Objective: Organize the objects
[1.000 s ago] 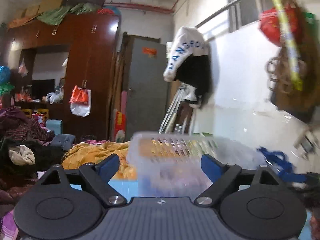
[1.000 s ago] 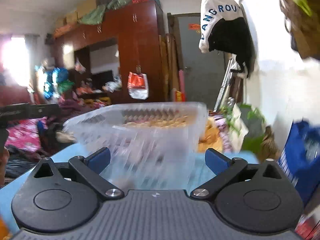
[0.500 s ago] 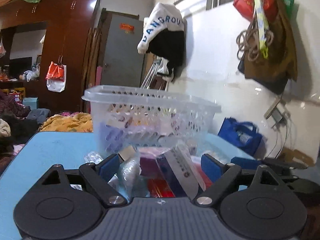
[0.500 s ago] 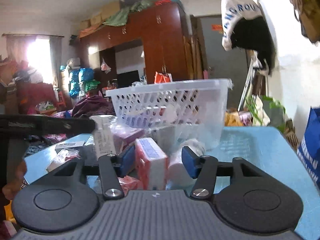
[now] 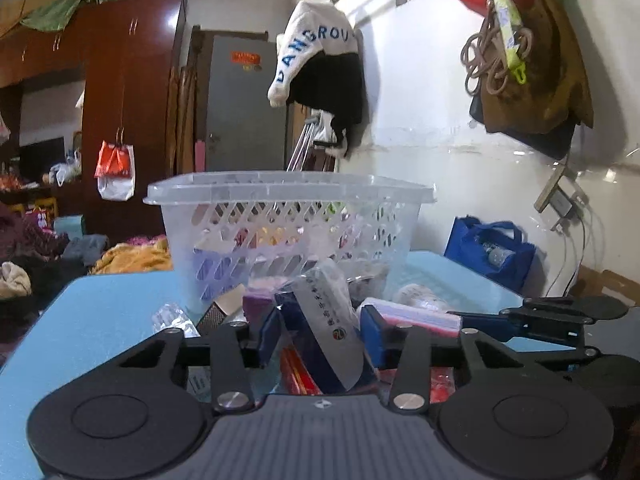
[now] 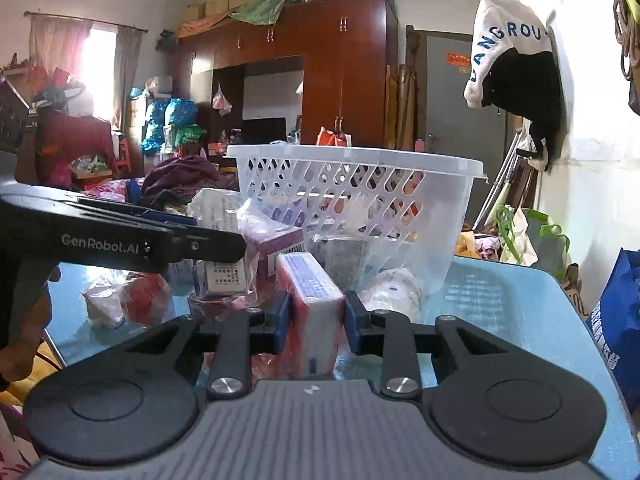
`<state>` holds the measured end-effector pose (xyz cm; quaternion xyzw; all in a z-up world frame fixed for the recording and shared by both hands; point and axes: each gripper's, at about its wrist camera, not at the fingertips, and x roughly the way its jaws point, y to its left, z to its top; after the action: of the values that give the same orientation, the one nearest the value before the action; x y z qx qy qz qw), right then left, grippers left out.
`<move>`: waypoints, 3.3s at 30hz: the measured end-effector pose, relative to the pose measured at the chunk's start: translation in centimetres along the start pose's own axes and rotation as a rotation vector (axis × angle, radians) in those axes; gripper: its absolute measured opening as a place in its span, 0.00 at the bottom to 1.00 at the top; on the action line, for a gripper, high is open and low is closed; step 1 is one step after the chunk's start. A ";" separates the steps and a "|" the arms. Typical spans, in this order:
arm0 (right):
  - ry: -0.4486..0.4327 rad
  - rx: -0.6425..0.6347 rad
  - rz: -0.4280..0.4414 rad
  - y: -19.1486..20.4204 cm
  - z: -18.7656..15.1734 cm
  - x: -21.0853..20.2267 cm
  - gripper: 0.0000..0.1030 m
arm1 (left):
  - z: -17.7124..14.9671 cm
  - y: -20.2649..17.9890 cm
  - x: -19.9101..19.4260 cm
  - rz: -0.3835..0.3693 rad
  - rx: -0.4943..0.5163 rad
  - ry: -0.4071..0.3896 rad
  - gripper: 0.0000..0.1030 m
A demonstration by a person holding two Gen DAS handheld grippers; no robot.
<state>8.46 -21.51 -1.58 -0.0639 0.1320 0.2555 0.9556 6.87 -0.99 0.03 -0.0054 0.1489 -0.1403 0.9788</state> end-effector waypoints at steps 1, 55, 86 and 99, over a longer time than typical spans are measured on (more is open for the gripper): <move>-0.001 0.007 0.004 -0.1 0.0 0.0 0.30 | 0.1 0.2 -0.1 -0.005 -0.007 -0.005 0.43; -0.174 0.139 -0.023 -2.3 3.4 -3.9 0.27 | 3.1 9.6 -3.0 -0.209 -0.223 -0.138 0.41; -0.183 0.125 -0.016 -2.9 5.0 -3.9 0.27 | -1.2 1.3 -0.4 0.096 0.200 0.105 0.57; -0.206 0.105 -0.030 -2.6 6.5 -3.7 0.27 | 5.1 4.0 -3.0 0.053 0.083 -0.123 0.53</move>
<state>8.10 -24.26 5.87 0.0108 0.0454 0.2391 0.9699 6.73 3.53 5.57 0.0307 0.0826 -0.1200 0.9888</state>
